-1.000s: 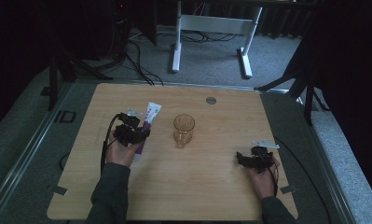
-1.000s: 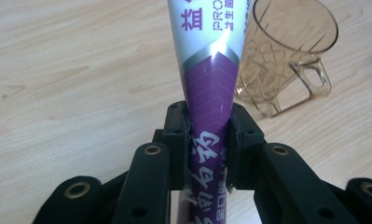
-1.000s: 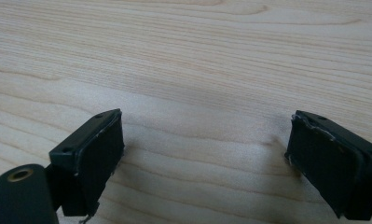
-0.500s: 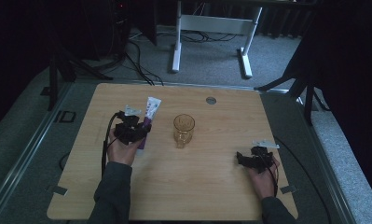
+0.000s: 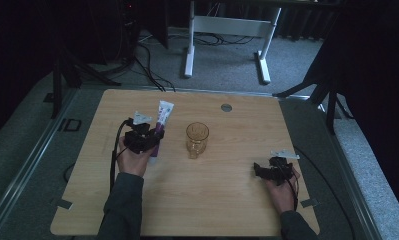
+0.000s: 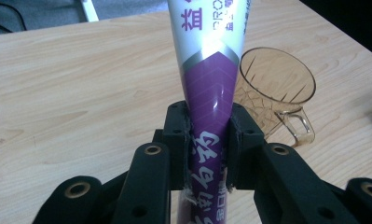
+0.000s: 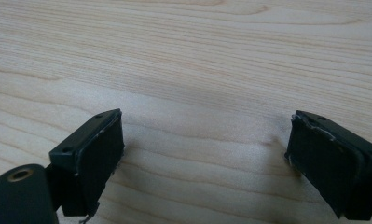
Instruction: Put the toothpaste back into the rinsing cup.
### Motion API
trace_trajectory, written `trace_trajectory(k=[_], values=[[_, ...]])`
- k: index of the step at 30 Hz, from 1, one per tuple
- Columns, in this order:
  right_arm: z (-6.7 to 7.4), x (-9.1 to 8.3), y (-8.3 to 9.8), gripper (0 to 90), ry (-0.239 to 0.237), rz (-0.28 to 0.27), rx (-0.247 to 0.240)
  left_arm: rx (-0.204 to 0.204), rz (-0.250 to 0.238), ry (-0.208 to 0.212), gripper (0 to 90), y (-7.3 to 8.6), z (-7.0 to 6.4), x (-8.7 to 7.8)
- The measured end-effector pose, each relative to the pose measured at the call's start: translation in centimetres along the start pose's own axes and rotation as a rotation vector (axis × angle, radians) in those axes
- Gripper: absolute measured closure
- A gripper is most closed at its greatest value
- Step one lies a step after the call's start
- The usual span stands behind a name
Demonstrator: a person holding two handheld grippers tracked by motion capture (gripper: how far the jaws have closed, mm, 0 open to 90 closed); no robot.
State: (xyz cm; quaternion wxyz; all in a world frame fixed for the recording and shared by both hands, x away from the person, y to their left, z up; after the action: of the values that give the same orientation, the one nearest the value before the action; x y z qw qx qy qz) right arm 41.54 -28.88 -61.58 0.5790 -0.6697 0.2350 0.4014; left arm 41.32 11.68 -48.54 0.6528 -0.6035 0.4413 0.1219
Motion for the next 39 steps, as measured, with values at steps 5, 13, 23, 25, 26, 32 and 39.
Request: trace_trajectory(k=[5,13,23,25,26,32,39], values=[[0.0,0.0,0.0,10.7,0.0,0.002,0.003,0.003,-0.022,0.005,72.8,-0.5,-0.1,0.0],[0.0,0.0,0.0,10.7,0.0,0.003,0.004,-0.008,-0.051,0.016,72.8,-1.0,-0.1,-0.1],[0.0,0.0,0.0,10.7,-0.001,0.001,0.003,-0.016,-0.091,0.037,72.8,-1.7,-0.5,0.0],[0.0,0.0,0.0,10.7,0.0,0.001,0.003,-0.021,-0.101,0.041,72.8,-1.8,-0.5,0.0],[0.0,0.0,0.0,10.7,-0.001,0.001,0.003,-0.022,-0.103,0.043,72.8,-1.9,-0.4,0.0],[0.0,0.0,0.0,10.7,-0.001,0.001,0.004,-0.025,-0.119,0.044,72.8,-2.3,-0.5,-0.1],[0.0,0.0,0.0,10.7,0.0,0.001,0.004,-0.033,-0.148,0.055,72.7,-2.9,-0.8,-0.2]])
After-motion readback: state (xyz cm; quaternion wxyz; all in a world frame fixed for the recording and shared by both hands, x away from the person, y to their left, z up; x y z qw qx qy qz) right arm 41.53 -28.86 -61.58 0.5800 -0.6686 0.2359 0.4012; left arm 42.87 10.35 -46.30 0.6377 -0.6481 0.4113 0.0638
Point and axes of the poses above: each handheld gripper's, and its own axes: x roughly forward along the jaws, y roughly out of its underside, z roughly to its left, the point moved 8 cm from there along x, roughly forward along the jaws, and after that the axes turned 10 degrees about z, right-handed, at the moved point
